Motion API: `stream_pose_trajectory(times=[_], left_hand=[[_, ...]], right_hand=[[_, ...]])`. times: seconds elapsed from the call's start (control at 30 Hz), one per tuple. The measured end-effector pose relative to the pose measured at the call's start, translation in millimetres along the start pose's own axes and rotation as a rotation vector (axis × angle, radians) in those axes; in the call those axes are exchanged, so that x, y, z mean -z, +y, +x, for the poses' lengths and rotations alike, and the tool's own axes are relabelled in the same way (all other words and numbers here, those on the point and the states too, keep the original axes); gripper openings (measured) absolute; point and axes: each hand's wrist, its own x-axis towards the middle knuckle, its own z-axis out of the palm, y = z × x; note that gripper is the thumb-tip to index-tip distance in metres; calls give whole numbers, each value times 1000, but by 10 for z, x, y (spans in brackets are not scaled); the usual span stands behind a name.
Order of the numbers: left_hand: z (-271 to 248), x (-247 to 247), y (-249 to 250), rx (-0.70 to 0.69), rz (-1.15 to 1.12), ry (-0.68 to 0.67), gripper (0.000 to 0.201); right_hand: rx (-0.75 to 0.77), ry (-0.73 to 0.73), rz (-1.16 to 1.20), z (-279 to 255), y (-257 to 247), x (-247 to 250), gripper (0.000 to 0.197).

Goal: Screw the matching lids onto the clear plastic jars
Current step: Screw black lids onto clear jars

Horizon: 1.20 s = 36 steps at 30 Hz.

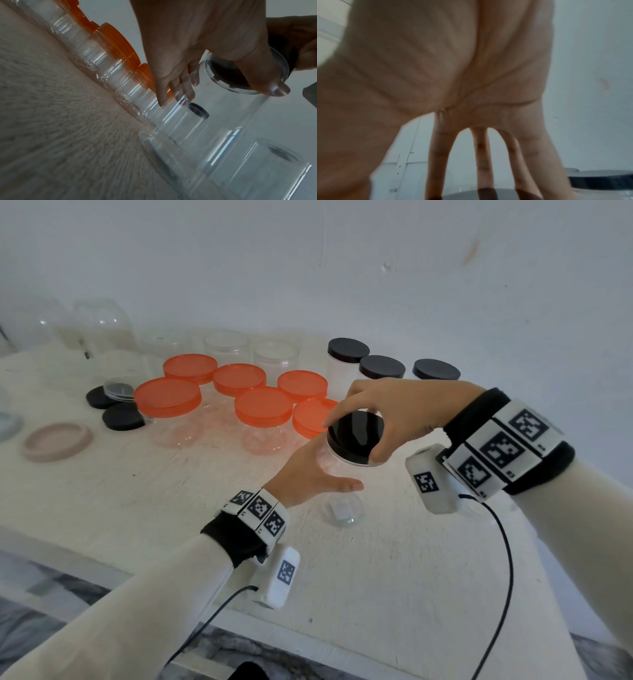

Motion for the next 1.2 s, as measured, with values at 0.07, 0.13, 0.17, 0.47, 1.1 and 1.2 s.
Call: stream_pose_trajectory(times=[0.07,0.13,0.17,0.47,1.1,1.2], left_hand=[[-3,-10,-3,2,5,17,100],[-4,-13,-6,6,17,29,99],[-2,-12,-11,5,23,36,97],[-3,-16,-30,-10,53,69,90],[49,110,48,8,167,-95,79],[57,132,40,18,158,-120,85]], right_hand=[[-8,26,-49,16,-18,-17,65],[-20,64,-112,18,-45,-32,63],[-27,84,-134,17,-60,-39,63],[-131,248,-192,54,-197,-138,54],[57,-46,-45,11,-50,-51,68],[89,-95,-5,9,-32,-31,70]])
